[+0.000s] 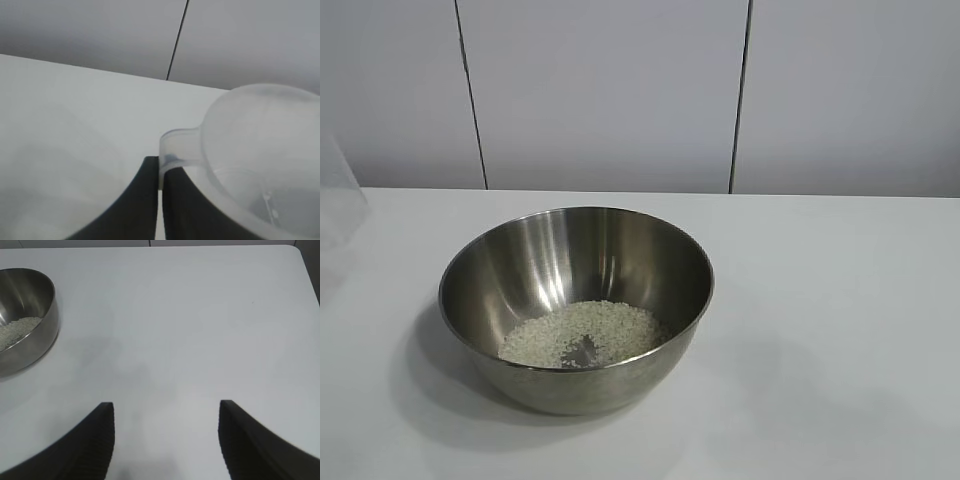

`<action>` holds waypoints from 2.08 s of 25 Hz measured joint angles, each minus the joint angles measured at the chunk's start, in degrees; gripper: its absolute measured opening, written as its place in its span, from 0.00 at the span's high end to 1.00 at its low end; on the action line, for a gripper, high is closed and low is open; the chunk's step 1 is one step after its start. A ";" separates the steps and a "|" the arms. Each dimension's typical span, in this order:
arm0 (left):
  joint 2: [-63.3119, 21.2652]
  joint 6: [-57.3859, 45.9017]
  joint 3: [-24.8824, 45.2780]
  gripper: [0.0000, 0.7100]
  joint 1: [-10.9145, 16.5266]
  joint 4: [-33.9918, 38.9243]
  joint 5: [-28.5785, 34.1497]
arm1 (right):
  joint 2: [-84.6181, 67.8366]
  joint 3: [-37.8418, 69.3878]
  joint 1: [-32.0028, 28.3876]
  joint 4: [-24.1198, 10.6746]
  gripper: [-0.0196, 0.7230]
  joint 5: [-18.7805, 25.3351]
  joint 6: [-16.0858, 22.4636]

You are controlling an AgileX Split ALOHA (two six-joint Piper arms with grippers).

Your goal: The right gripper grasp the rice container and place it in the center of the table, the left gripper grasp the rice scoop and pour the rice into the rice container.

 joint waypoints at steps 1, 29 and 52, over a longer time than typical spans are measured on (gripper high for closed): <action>2.64 1.34 0.00 0.99 0.03 0.91 -1.93 | 0.00 0.00 0.00 0.00 0.41 0.00 0.00; 11.47 15.35 2.19 0.59 0.03 2.73 -4.62 | 0.00 0.00 0.00 0.00 0.41 0.00 0.00; 1.90 -4.73 0.34 0.51 11.98 2.42 -1.04 | 0.00 0.00 0.00 0.00 0.41 0.00 0.00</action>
